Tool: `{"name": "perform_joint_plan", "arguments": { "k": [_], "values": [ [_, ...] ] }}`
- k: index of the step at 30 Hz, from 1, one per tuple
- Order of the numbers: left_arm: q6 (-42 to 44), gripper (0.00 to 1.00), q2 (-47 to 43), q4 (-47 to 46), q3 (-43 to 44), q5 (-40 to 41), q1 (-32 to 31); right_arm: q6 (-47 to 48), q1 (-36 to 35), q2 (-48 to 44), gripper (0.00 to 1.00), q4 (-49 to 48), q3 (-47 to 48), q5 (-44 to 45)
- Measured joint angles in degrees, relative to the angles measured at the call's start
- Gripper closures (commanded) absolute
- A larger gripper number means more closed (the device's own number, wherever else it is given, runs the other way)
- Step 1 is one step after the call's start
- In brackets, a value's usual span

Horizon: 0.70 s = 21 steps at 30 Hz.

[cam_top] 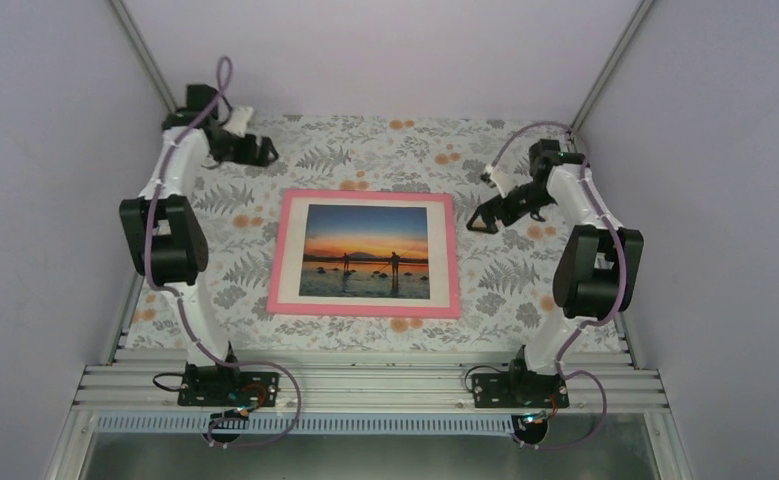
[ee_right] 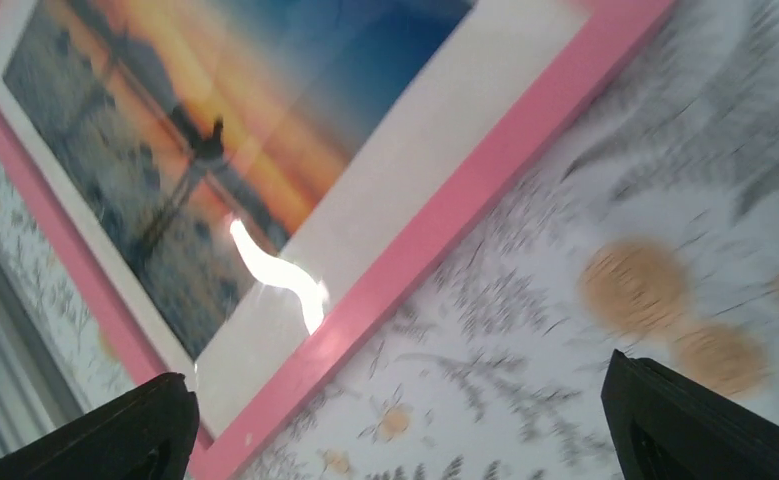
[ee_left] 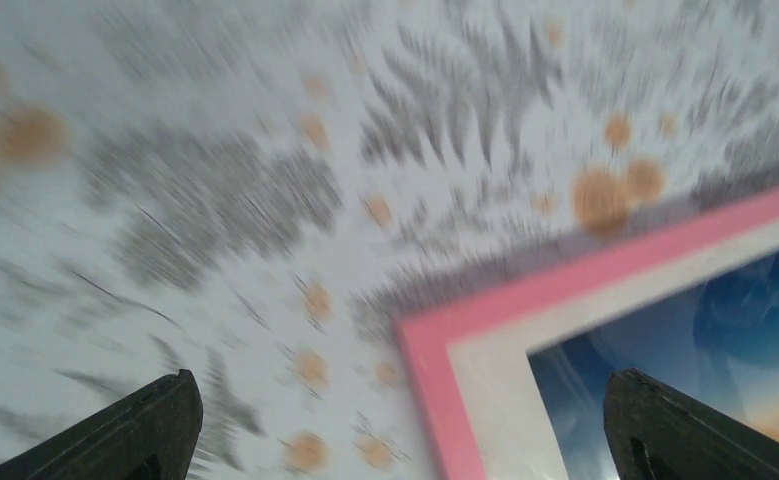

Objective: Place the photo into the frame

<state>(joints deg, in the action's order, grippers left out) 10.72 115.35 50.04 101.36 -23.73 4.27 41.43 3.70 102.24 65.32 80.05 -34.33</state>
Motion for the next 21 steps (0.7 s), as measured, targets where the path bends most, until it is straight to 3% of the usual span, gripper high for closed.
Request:
{"name": "perform_joint_plan", "arguments": {
  "k": [2, 5, 10, 14, 21],
  "values": [
    [2.03, 0.00, -0.04, 1.38, 8.28, -1.70, 2.43, -0.94, 0.52, -0.15, 0.00, -0.66, 4.15, -1.11],
    [2.91, 0.00, -0.28, 2.19, 12.24, -2.95, 5.88, -2.67, 1.38, -0.15, 0.00, -2.32, 9.62, -2.78],
    [4.74, 0.00, -2.58, 2.73, 12.92, -4.48, 11.13, -7.32, 5.18, -0.09, 0.00, -7.48, 16.41, -7.02],
    [5.20, 0.00, -6.62, 1.14, 5.95, -5.03, 13.51, -10.25, 9.11, -0.20, 0.00, -11.98, 13.46, -8.83],
    [6.62, 0.00, -15.21, -5.29, -13.97, -2.86, 15.10, -12.74, 13.33, -0.96, 0.00, -16.96, 1.01, -9.31]
  ]
}}
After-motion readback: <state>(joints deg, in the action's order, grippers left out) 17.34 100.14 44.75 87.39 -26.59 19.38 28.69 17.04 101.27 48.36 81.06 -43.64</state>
